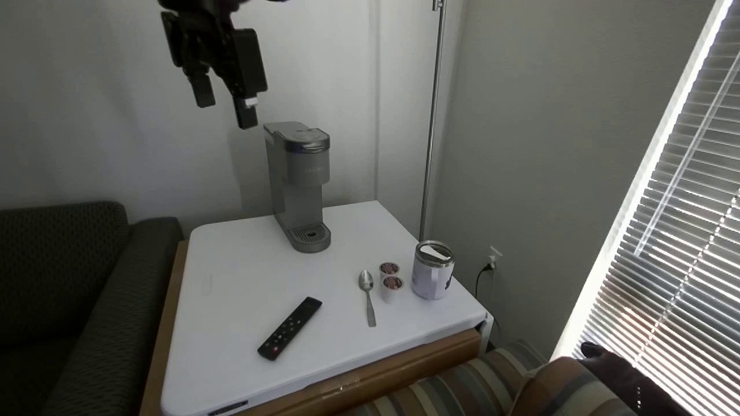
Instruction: Open the coffee maker
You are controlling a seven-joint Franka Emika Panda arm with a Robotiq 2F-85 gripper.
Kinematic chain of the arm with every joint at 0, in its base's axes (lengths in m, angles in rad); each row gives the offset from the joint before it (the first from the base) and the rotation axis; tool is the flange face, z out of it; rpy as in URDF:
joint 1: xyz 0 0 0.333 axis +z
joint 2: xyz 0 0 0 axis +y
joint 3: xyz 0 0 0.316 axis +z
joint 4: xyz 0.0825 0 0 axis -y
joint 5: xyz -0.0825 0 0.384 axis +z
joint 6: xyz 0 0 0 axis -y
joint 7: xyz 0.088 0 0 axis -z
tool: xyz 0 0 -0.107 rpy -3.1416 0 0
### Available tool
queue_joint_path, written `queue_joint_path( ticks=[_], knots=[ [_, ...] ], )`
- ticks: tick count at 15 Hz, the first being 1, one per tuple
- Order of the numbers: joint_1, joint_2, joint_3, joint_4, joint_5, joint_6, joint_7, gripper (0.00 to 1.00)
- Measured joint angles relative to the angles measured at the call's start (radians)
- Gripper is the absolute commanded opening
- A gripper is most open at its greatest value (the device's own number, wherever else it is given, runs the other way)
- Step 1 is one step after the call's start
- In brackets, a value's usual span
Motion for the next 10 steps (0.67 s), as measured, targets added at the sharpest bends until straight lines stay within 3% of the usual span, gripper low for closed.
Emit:
queue_joint_path(
  ticks=[5,10],
  knots=[
    [-0.059,0.258,-0.057,0.202,0.259,-0.054,-0.287,1.0],
    [-0.085,0.332,-0.049,0.286,0.291,-0.096,-0.324,1.0]
  ],
)
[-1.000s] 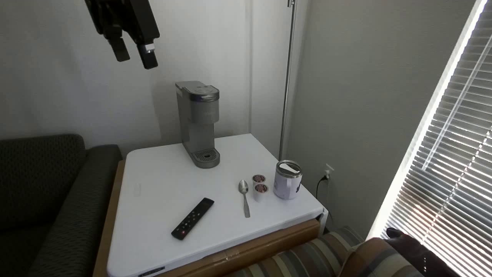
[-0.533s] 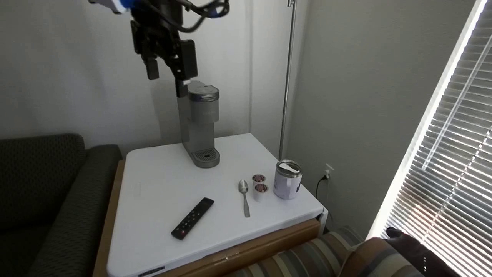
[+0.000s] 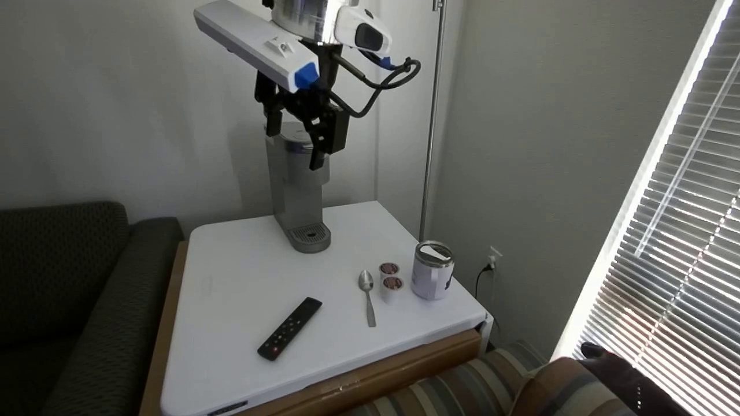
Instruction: Open the coffee maker
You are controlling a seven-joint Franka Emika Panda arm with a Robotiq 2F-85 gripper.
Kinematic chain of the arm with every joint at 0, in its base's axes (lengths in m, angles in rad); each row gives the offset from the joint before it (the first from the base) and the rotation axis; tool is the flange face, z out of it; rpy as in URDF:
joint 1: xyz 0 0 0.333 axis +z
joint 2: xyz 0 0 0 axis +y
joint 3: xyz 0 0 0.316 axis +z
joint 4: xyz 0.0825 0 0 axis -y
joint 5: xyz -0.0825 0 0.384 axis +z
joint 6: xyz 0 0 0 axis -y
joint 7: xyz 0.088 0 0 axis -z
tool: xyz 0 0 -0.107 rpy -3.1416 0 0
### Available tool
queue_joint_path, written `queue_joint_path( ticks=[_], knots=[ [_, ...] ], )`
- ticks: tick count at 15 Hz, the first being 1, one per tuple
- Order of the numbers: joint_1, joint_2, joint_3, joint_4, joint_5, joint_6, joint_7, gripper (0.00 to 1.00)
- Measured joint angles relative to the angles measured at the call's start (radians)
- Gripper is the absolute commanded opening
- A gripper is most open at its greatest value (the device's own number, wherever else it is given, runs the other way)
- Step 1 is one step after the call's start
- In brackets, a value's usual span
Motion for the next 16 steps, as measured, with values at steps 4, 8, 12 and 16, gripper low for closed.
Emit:
queue_joint_path(
  ticks=[4,8,12,16],
  knots=[
    [0.0,0.012,0.026,0.008,0.01,0.0,0.008,0.69],
    [0.0,0.044,0.043,0.046,0.032,0.0,0.091,0.41],
    [-0.001,0.075,0.051,0.097,0.108,-0.002,0.179,0.14],
    [-0.002,0.118,0.06,0.166,0.194,-0.016,0.19,0.0]
  ],
)
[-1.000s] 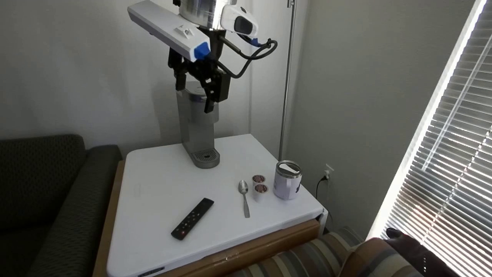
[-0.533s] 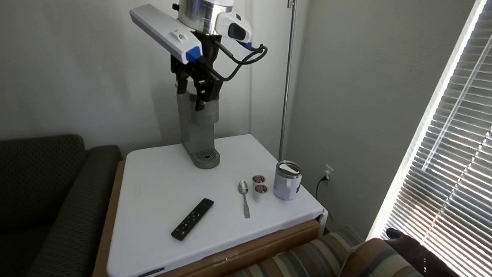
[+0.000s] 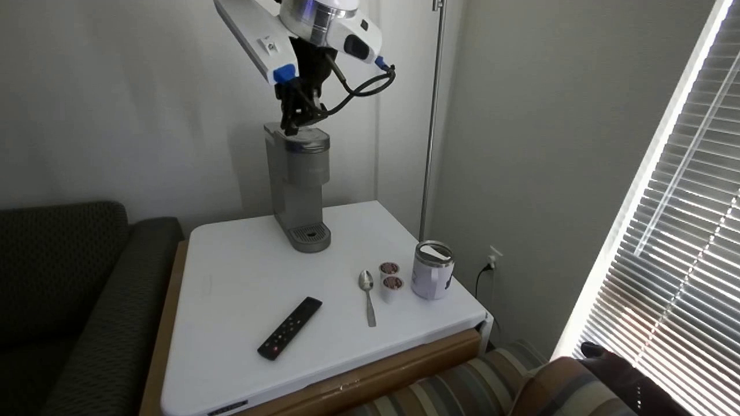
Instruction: Open the coffee maker
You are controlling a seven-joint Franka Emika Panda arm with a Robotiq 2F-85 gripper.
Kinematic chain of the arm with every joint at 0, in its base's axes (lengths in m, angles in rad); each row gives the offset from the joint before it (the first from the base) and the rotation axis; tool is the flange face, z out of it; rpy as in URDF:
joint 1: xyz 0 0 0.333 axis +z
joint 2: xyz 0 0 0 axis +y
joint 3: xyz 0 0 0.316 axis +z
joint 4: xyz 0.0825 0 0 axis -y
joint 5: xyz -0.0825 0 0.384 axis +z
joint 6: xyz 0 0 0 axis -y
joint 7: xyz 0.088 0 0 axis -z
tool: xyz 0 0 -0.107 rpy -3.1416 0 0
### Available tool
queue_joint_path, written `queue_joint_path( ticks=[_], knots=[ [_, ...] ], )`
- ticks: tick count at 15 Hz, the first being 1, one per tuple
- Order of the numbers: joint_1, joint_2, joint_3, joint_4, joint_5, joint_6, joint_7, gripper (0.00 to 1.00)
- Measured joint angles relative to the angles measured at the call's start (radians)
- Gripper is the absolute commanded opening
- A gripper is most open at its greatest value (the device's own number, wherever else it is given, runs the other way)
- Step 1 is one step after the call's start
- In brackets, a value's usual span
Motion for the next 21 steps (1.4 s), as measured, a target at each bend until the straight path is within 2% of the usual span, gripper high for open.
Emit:
queue_joint_path(
  ticks=[14,21],
  knots=[
    [-0.013,0.264,0.003,0.353,-0.005,-0.153,0.08,0.01],
    [-0.013,0.283,0.012,0.377,-0.006,-0.156,0.079,0.0]
  ],
)
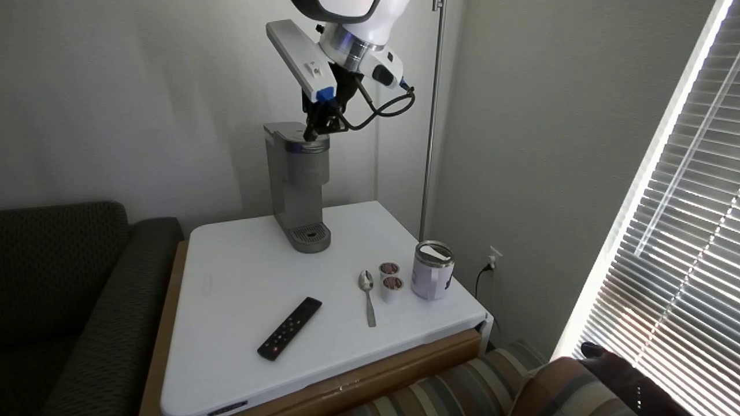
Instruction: Open the coffee maker
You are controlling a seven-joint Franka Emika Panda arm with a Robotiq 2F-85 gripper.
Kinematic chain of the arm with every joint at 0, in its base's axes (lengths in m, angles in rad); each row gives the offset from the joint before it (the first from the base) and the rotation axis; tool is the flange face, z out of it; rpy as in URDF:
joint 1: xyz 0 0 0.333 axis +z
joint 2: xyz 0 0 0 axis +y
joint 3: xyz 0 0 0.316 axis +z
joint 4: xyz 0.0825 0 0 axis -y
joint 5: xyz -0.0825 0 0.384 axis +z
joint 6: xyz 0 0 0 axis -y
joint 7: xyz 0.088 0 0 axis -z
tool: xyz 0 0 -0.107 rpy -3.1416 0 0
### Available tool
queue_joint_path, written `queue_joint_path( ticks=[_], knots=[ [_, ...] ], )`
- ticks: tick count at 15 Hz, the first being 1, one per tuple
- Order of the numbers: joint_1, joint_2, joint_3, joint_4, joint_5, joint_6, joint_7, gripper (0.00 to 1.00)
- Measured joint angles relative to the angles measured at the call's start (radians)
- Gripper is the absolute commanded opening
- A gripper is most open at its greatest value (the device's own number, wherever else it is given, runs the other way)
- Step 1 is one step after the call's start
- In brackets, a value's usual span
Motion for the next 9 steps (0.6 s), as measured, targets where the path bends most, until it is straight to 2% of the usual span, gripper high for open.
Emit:
queue_joint_path(
  ticks=[4,9],
  knots=[
    [-0.007,0.039,0.018,0.044,0.002,-0.018,0.011,0.0],
    [-0.035,0.157,0.035,0.184,0.004,-0.069,0.071,0.0]
  ],
)
